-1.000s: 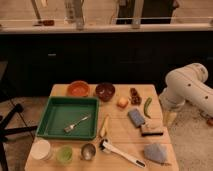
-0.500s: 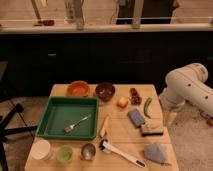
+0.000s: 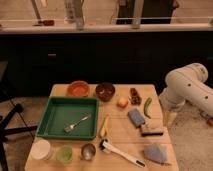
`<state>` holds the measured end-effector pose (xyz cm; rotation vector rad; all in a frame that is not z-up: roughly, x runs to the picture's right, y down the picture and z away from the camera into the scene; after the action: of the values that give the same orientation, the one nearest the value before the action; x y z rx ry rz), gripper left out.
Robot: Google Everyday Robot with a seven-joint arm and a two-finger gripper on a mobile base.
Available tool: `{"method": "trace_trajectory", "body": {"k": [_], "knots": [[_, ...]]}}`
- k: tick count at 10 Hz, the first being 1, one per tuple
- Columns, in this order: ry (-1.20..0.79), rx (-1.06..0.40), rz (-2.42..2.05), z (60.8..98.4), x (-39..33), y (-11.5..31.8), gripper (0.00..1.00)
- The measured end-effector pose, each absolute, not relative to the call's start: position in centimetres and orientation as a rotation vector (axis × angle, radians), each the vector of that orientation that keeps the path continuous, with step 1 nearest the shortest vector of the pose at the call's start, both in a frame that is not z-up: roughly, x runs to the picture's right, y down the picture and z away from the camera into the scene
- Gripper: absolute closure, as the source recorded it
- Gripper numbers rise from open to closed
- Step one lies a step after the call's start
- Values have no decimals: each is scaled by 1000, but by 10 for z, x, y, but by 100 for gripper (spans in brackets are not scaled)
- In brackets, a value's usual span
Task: Place apple in red bowl
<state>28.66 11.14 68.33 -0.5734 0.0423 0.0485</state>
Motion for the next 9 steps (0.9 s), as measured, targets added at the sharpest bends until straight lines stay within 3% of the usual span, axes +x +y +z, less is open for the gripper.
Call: {"method": "trace_trajectory", "body": {"k": [9], "knots": [[5,-547,36,684,284,109,20]]}}
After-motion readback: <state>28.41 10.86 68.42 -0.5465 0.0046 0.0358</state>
